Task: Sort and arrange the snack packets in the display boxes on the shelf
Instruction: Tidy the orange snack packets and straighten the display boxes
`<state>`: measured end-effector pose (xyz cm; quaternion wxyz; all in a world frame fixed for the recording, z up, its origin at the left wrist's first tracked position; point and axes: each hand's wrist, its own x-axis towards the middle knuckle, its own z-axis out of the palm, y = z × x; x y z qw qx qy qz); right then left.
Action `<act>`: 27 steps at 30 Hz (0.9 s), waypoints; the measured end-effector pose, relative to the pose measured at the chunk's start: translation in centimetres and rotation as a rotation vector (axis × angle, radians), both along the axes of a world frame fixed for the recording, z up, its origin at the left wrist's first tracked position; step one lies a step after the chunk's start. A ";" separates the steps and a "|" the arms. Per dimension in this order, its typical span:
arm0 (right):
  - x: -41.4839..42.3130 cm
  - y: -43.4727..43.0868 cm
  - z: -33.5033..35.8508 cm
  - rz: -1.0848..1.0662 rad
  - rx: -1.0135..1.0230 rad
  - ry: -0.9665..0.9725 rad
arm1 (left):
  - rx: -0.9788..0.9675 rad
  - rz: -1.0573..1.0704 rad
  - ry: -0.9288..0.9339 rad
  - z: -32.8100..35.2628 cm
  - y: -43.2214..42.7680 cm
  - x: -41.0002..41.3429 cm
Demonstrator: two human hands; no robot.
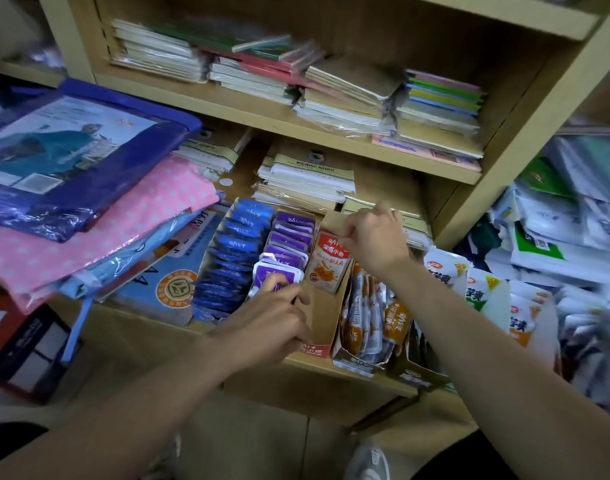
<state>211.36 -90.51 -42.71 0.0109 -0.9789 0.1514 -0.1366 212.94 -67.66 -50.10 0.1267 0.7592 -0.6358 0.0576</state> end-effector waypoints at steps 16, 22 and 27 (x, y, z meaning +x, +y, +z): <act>-0.8 -0.2 -1.9 0.105 0.105 -0.074 | -0.057 -0.019 -0.027 -1.2 0.7 0.0; -1.2 -0.6 -2.0 0.129 -0.060 -0.213 | -0.071 -0.024 -0.036 -1.3 0.6 0.0; -1.3 -1.0 -1.4 0.123 -0.024 -0.193 | -0.098 -0.018 -0.020 -1.2 0.5 -0.2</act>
